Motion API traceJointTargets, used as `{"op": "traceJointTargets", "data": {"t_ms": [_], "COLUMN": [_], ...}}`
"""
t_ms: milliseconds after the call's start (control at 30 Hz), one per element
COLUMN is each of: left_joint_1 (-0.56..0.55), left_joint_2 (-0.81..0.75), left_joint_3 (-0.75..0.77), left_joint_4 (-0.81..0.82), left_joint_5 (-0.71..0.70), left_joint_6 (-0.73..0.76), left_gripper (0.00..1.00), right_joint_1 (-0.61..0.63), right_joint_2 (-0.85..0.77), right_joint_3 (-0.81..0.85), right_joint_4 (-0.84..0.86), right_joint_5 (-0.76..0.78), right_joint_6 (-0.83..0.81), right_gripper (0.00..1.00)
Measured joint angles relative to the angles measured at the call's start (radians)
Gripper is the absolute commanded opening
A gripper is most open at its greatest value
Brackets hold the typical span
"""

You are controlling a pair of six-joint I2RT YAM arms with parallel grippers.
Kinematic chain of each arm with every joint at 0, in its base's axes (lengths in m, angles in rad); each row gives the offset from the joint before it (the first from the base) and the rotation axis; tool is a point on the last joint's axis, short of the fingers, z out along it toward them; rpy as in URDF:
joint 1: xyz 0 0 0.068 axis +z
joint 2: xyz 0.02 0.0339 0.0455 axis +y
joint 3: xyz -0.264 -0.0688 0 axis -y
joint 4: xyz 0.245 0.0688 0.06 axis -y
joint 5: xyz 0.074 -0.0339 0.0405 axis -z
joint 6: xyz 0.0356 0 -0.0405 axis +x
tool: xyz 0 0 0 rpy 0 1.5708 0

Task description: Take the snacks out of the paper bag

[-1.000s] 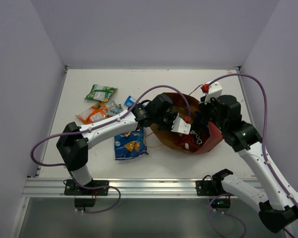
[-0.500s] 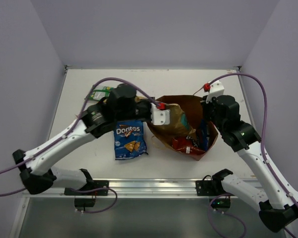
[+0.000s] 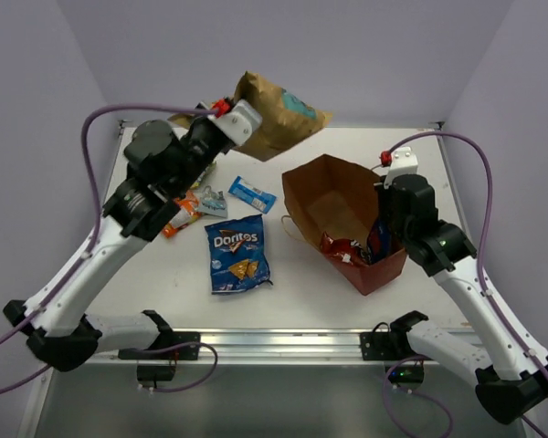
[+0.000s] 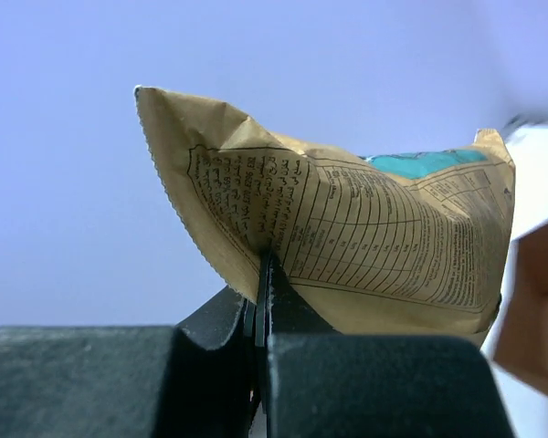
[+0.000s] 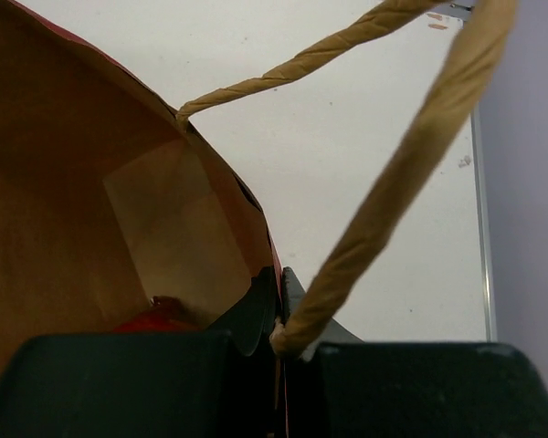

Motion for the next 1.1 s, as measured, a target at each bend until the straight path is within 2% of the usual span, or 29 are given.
{"op": "traceJointTargets", "data": {"t_ms": [167,400,433,467,533,567,600,633,667,767,933,1100], "left_joint_1": [0.173,0.247,0.249,0.249,0.248,0.248,0.245,0.241,0.236,0.215,0.164,0.078], "left_joint_2": [0.267,0.647,0.685,0.717,0.759,0.768,0.772,0.774,0.772,0.721,0.451,0.135], "left_joint_3": [0.059,0.169,0.168,0.164,0.127,0.109,0.080,0.054,0.029,-0.075,-0.213,-0.184], "left_joint_4": [0.069,0.145,0.164,0.179,0.225,0.233,0.249,0.258,0.267,0.270,0.171,0.098], "left_joint_5": [-0.053,-0.129,-0.138,-0.145,-0.145,-0.142,-0.129,-0.122,-0.113,-0.079,0.040,0.212], "left_joint_6": [-0.048,-0.012,-0.006,-0.004,-0.011,-0.018,-0.027,-0.040,-0.051,-0.076,-0.052,0.006], "left_gripper": [0.00,0.01,0.06,0.23,0.37,0.52,0.58,0.65,0.80,0.96,1.00,1.00], "right_joint_1": [0.000,0.000,0.000,0.000,0.000,0.000,0.000,0.000,0.000,0.000,0.002,0.009], "right_joint_2": [0.011,-0.004,-0.008,-0.013,-0.023,-0.027,-0.031,-0.034,-0.034,-0.032,-0.028,-0.013], "right_joint_3": [0.016,0.020,0.020,0.020,0.020,0.020,0.020,0.020,0.020,0.020,0.021,0.021], "right_joint_4": [-0.041,-0.069,-0.073,-0.075,-0.078,-0.080,-0.080,-0.079,-0.079,-0.078,-0.044,0.024], "right_joint_5": [0.055,0.058,0.056,0.053,0.049,0.046,0.040,0.031,0.024,-0.001,-0.064,-0.089], "right_joint_6": [0.023,0.044,0.045,0.045,0.044,0.043,0.040,0.037,0.033,0.017,-0.055,-0.163], "right_gripper": [0.00,0.00,0.00,0.00,0.00,0.00,0.00,0.00,0.00,0.00,0.00,0.00]}}
